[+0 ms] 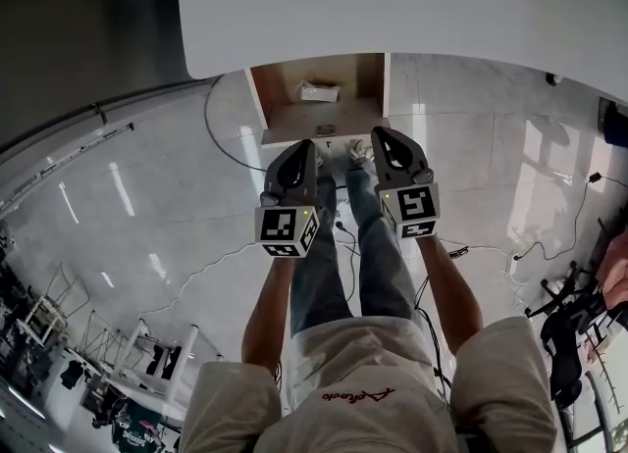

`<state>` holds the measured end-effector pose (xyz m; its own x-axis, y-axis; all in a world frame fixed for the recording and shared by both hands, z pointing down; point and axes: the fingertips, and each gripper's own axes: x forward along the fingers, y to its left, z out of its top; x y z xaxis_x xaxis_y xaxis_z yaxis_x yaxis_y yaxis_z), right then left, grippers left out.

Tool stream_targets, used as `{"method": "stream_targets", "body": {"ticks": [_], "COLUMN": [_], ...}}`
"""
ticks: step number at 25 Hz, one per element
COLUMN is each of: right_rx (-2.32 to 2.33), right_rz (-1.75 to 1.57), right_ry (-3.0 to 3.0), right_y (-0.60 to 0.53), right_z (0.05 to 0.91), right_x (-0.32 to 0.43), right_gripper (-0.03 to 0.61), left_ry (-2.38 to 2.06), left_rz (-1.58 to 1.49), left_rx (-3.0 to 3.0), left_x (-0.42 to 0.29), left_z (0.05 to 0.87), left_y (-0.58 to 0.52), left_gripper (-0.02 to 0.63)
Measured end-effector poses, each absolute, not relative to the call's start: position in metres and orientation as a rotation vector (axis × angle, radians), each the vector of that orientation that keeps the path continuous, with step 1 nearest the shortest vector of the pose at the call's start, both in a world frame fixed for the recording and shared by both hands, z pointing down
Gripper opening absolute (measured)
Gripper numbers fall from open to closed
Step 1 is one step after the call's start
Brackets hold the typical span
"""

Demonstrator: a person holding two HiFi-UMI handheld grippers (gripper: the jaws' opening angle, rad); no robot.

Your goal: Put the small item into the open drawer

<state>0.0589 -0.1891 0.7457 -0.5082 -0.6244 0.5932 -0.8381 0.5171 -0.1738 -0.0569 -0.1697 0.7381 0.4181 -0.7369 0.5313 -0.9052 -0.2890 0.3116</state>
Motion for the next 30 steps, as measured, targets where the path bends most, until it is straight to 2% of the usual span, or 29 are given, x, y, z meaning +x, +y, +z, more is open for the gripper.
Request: {"method": "stream_targets", "body": {"ticks": [11,30], "right_rx": [1.233,1.3], "right_rz": [0.601,0.388], "right_ry": [-2.345,-2.464], "right_y": [-0.188,-0.246], "right_z": [0.703,0.567], "right_x": [0.061,0.061], "right_gripper": [0.012,0.012], "left_ry": [-1.406,-1.61], "left_rz": [0.375,0.202], "left_rx": [2.103,2.143], "left_x": [-0.053,-0.07], "left_z": [0.709,0.583], "left_y": [-0.166,-0.223], "left_gripper": [0.008,0.008]}}
